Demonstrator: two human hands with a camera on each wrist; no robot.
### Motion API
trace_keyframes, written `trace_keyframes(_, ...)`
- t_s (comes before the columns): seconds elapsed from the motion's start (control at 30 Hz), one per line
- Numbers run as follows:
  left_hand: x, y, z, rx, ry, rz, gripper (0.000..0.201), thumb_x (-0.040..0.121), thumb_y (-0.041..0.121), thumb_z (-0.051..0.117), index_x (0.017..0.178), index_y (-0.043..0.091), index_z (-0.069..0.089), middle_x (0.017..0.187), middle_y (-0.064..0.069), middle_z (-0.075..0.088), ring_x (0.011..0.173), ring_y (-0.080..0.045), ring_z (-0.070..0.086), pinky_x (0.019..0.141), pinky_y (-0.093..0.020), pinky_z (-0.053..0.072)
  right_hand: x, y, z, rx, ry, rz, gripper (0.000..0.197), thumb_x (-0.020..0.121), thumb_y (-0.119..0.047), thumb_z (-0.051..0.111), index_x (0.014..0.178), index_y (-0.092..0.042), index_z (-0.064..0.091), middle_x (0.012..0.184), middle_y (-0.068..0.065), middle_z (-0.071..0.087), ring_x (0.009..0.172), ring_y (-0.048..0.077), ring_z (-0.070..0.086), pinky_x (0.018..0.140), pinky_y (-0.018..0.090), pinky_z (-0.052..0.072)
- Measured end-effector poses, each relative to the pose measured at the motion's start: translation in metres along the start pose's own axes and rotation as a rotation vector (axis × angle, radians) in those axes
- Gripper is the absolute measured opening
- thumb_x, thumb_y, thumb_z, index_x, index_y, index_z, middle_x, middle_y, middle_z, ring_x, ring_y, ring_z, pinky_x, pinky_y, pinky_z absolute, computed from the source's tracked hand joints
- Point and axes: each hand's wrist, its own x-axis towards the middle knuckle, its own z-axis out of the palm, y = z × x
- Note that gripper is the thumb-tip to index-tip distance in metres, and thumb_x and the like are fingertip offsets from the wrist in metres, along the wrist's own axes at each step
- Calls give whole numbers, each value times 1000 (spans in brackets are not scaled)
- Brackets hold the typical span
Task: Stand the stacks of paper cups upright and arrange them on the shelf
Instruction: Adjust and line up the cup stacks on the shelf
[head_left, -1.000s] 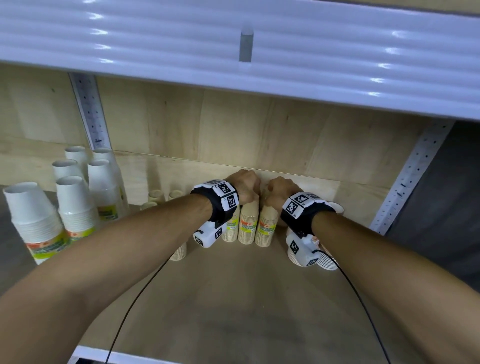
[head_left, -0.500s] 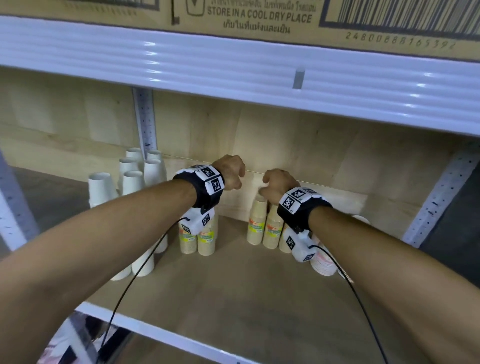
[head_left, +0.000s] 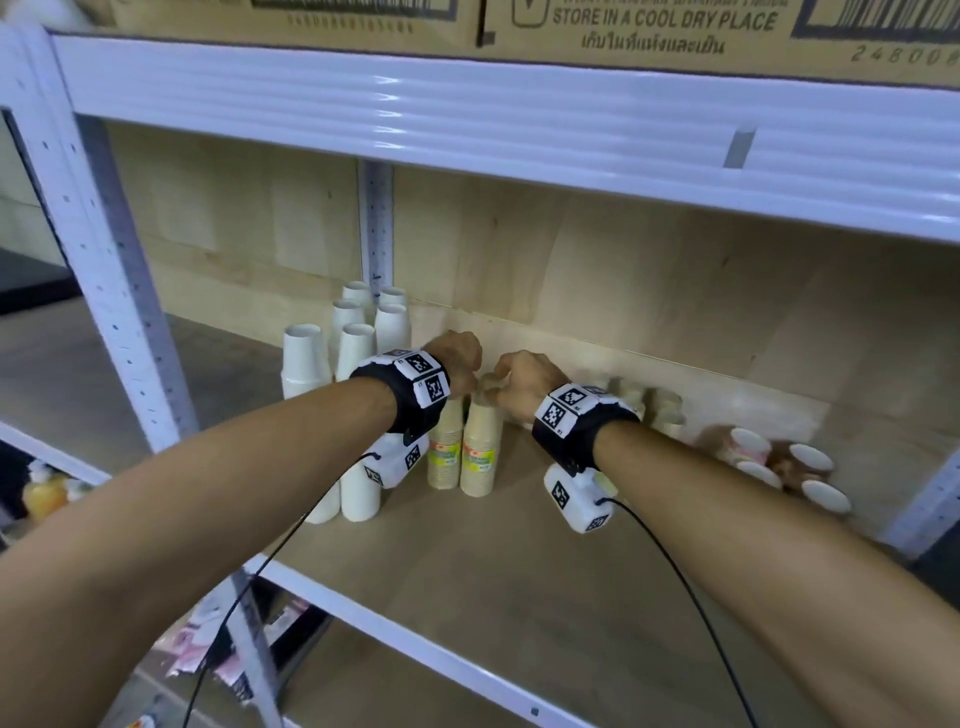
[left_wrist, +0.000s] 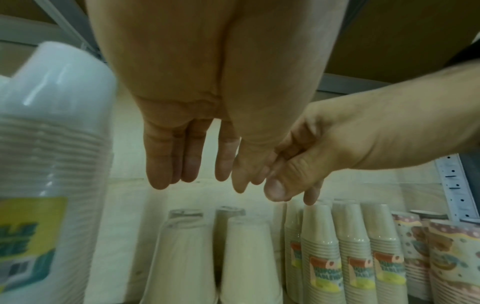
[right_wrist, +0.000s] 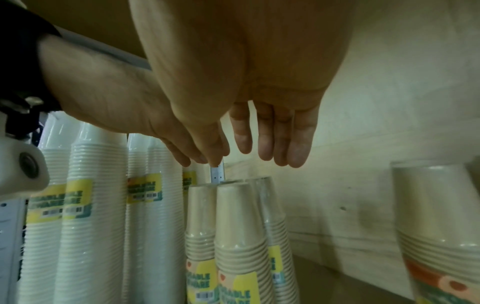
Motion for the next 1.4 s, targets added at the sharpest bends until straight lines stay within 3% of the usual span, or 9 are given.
trace_keyframes(0.17,-6,-1,12,72,-37,-40,3,88,12,59,85,10,58,102,-12,68,89,-28,68,60,-27,45,4,-12,18,-35,-38,-32,31,77,-40,67,94,-13,69,97,8,68,88,29,65,78,38,56)
trace_keyframes(0.33,-6,-1,30,119,33,-77,16,92,9,55,103,5,66,106,-12,69,97,-28,68,69,-32,51,10,-14,30,-30,-19,-21,21,80,-28,67,86,-9,67,95,11,67,83,30,63,64,29,46)
trace_keyframes(0.53,-6,-7,40,58,136,-81,22,95,11,52,109,5,68,117,-15,63,104,-30,64,84,-35,52,14,-11,37,-30,-3,-2,19,83,-19,64,91,-4,73,99,16,67,88,33,65,64,28,44)
trace_keyframes(0.63,-5,-16,39,-11,55,-5,27,92,17,57,117,9,65,122,-14,60,109,-29,60,89,-34,49,16,-10,41,-18,12,6,15,83,-16,61,89,-6,71,104,16,65,88,34,64,66,30,48)
trace_keyframes(0.73,-8,-18,35,-21,48,4,28,92,16,58,118,7,65,120,-14,63,109,-28,61,88,-32,48,14,-10,41,-15,4,6,15,83,-16,62,91,-7,70,101,14,67,88,33,64,72,35,54)
trace_keyframes(0.93,-20,-11,28,41,29,30,23,92,2,54,110,4,69,111,-12,69,102,-28,66,83,-33,55,9,-9,38,-2,-12,12,17,80,-16,68,95,-10,68,101,11,68,90,32,65,74,34,55)
trace_keyframes(1.1,-24,-3,23,51,6,43,23,91,2,58,110,6,69,111,-10,68,102,-26,66,80,-31,55,-2,-6,29,20,-16,-9,10,81,-13,67,91,-13,66,101,10,68,94,31,64,72,32,51)
trace_keyframes(1.3,-22,19,14,-40,-52,92,27,85,3,65,112,6,70,112,-11,67,101,-28,65,85,-37,57,-14,12,11,-13,25,60,32,81,-19,72,112,-12,66,110,10,65,102,30,63,75,27,48)
trace_keyframes(1.4,-18,36,12,-96,-57,126,32,83,4,68,115,10,69,114,-9,67,101,-26,65,84,-34,56,-21,25,-2,-24,46,112,38,80,-23,74,116,-13,65,117,11,62,103,29,63,76,27,48)
